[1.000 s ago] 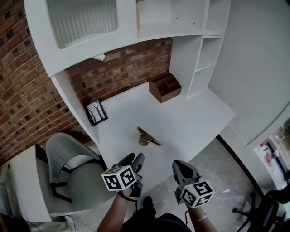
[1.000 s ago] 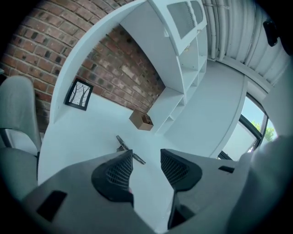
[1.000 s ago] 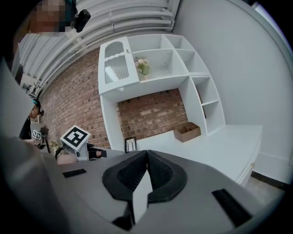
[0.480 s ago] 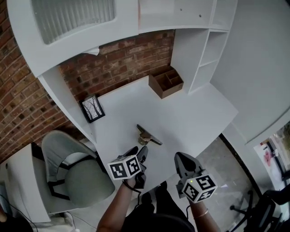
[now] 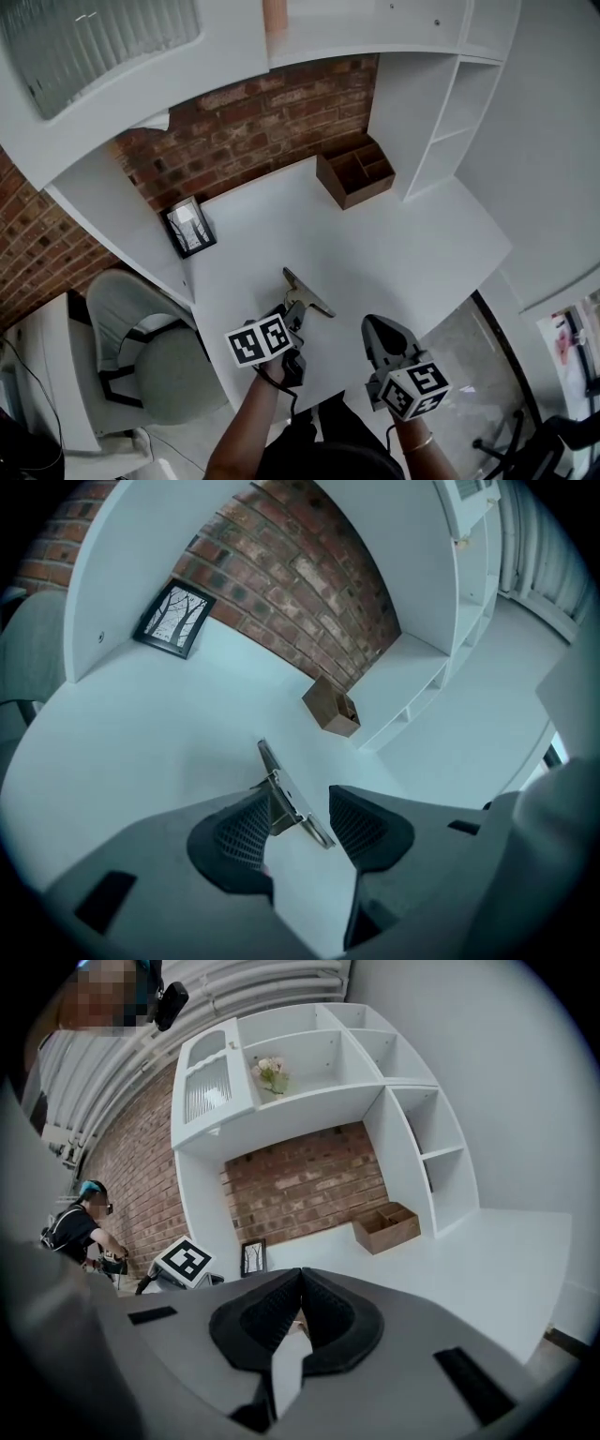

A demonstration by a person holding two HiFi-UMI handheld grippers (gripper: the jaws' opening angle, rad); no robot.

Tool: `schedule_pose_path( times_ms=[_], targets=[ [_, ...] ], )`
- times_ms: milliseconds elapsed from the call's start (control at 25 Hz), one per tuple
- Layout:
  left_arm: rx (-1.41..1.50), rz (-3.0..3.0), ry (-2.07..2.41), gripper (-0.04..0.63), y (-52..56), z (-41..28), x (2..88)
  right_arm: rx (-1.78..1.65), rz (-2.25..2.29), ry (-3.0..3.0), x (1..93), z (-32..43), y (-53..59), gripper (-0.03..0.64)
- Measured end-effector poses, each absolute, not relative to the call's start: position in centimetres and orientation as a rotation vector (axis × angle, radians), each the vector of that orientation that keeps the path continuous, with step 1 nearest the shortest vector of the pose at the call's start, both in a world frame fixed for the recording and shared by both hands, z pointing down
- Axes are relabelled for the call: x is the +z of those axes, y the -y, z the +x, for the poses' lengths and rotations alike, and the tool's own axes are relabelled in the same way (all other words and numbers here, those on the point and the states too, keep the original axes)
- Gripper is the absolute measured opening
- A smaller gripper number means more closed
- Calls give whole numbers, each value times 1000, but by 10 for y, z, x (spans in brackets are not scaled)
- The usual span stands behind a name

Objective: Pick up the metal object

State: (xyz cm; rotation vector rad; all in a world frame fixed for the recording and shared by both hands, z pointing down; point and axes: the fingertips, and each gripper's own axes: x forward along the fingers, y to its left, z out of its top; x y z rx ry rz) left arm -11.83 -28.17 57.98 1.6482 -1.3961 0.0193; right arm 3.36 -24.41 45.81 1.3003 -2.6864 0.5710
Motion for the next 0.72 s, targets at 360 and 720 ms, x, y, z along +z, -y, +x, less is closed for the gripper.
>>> schedule_pose_path(
  times_ms=[360,720],
  targets=[
    [20,1499,1440,170,306,-118,607,658,1201,2706,476,40,279,5],
    [-46,1388,1414,75,317,-118,616,672,1164,2687,487,44,297,5]
  ],
)
